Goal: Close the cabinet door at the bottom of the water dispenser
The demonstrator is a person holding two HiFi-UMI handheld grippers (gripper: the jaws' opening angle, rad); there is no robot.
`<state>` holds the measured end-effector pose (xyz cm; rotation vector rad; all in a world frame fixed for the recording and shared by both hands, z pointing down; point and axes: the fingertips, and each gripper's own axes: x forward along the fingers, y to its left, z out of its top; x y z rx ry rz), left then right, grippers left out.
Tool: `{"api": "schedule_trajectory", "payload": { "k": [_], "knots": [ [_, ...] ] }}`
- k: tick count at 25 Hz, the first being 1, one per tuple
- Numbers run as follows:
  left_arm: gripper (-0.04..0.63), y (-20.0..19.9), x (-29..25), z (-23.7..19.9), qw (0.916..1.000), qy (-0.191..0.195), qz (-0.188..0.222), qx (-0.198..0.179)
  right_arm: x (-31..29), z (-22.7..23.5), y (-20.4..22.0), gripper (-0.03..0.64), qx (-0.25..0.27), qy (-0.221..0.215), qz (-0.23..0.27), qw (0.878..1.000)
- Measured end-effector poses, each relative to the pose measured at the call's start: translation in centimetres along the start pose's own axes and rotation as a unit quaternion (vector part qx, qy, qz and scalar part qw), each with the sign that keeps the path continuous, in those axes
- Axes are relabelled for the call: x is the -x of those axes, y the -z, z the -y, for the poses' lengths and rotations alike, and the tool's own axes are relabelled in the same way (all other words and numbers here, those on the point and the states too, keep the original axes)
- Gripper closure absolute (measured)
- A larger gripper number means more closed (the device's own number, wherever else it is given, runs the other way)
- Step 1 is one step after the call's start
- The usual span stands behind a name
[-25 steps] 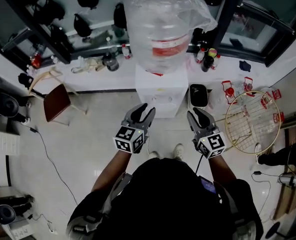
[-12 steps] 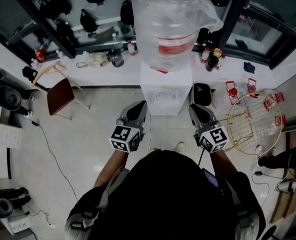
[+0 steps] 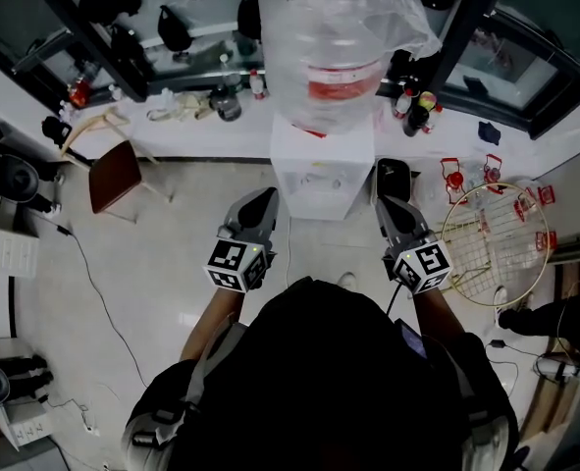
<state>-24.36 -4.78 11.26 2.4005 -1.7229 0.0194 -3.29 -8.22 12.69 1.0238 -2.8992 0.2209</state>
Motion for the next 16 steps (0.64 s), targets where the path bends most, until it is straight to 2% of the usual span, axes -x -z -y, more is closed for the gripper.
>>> {"api": "schedule_trajectory", "payload": {
  "k": [16],
  "knots": [
    [0.588,-0.7,-1.7,1.7,0.9998,0.007,0.013,-0.010,-1.2,0.4,-1.4,0.612,0.014,-0.022,0.016,1.000]
  ]
}}
